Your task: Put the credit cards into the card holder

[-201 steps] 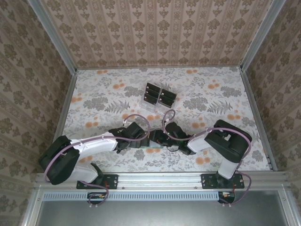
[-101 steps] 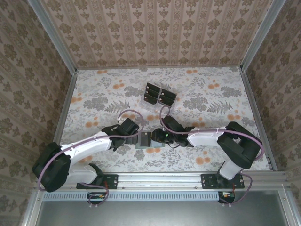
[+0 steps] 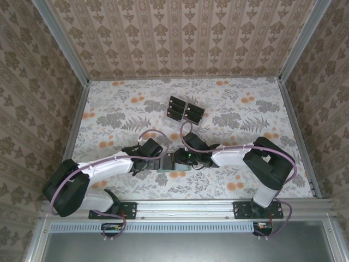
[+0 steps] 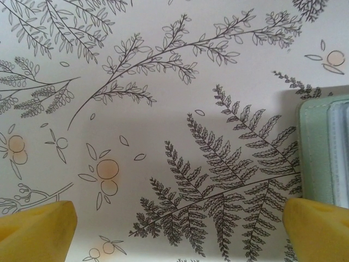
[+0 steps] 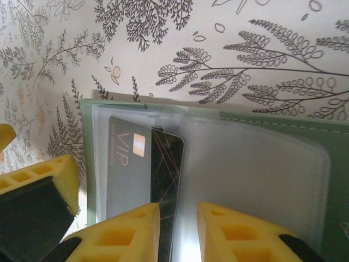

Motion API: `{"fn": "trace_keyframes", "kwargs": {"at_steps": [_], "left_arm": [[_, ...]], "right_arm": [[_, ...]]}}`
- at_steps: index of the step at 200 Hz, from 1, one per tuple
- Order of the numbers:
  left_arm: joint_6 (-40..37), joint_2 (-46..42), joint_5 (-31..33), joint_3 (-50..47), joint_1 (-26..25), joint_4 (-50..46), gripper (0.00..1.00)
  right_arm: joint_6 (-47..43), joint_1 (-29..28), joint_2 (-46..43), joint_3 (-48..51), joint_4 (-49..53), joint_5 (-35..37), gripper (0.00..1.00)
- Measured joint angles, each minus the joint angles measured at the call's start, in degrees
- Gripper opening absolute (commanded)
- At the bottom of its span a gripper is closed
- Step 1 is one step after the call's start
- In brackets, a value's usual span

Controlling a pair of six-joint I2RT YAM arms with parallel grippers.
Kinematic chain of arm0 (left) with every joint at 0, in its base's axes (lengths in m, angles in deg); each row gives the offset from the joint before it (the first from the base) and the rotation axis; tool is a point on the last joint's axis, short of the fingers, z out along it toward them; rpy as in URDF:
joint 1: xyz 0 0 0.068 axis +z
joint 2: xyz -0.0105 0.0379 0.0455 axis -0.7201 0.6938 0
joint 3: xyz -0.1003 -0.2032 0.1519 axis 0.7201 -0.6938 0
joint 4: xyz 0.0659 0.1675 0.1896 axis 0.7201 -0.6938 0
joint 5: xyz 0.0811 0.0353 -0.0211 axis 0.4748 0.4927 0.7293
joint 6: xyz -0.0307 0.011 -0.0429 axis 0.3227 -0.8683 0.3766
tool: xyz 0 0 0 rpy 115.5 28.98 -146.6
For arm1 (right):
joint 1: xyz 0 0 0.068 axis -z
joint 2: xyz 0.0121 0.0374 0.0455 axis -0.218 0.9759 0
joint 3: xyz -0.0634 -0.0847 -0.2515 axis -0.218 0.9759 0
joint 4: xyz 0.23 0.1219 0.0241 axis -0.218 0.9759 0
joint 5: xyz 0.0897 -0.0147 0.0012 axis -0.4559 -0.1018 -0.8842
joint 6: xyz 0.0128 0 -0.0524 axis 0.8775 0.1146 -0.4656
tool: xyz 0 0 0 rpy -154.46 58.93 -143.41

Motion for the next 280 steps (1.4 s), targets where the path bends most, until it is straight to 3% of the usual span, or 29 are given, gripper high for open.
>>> {"fn": "trace_keyframes", "kwargs": {"at_steps": [89, 228, 252, 280], "left_arm": [[0.0, 1.29, -0.76, -0.39, 0.0, 1.79, 1.0], [0.0, 1.38, -1.09, -0.79, -0.04, 2.58, 1.0], [0.0, 1.36, -1.09, -0.79, -0.07, 2.56, 1.0], [0.0, 0.26, -1.07, -0.79, -0.07, 1.7, 1.0]], "right_arm": [[-0.2, -0.11, 2.47, -2.27, -0.02, -1.77, 0.11], [0.5, -0.22, 5.81, -4.92, -2.1, -4.79, 0.09], [0.52, -0.22, 5.84, -5.03, -2.54, -5.01, 0.12], [0.61, -0.2, 4.63, -4.87, -2.08, -4.79, 0.3]]}}
